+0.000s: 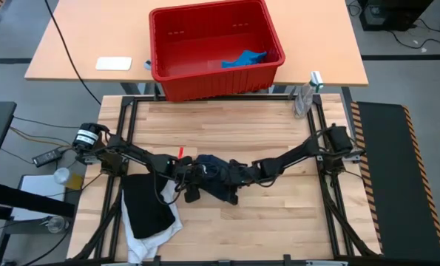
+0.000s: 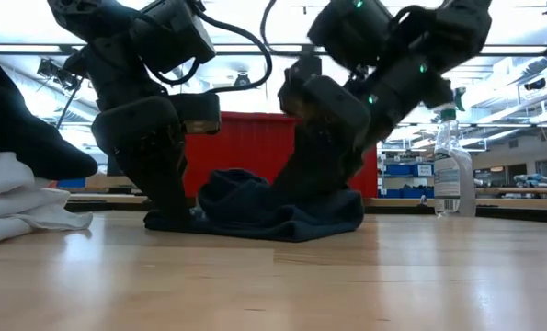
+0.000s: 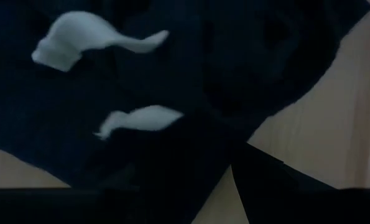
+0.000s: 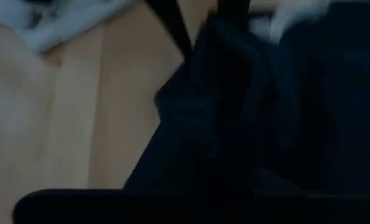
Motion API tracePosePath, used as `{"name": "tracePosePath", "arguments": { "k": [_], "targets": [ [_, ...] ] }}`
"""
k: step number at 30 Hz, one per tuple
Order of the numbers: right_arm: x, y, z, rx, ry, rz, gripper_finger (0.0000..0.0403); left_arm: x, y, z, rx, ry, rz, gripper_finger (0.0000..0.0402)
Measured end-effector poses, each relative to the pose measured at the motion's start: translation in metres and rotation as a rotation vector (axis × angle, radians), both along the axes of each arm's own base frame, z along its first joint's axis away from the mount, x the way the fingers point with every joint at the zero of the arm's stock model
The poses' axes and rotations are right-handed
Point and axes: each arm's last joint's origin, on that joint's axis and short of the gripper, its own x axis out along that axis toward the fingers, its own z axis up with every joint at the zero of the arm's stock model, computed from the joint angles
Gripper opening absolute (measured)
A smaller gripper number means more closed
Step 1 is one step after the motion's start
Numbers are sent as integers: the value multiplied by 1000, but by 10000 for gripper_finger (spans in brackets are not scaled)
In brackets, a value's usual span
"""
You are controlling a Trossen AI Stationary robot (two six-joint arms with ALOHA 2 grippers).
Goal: Fold Laundry from Bin
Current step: Fold the dark blue shorts
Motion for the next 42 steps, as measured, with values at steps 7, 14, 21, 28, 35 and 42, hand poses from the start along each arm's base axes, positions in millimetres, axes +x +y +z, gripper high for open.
{"name": "tracePosePath", "arguments": {
  "k": [7,14,21,28,35,42],
  "targets": [
    [2,-8,-7,135,40,52,155,-1,0,4,-1,-10,-4,172],
    [-10,-13,29,262,55,158,258,-4,1,6,4,5,-8,172],
    [-34,-20,41,87,20,1,267,-10,2,21,-16,-17,-15,172],
    [-27,-43,23,-87,-200,-96,243,-10,2,29,-20,-60,-23,172],
    [-21,-50,-10,-141,-65,-76,224,-16,2,43,-54,-29,-27,172],
    [-24,-50,-22,-151,14,-73,209,-18,2,75,-54,-116,-58,172]
  ]
}}
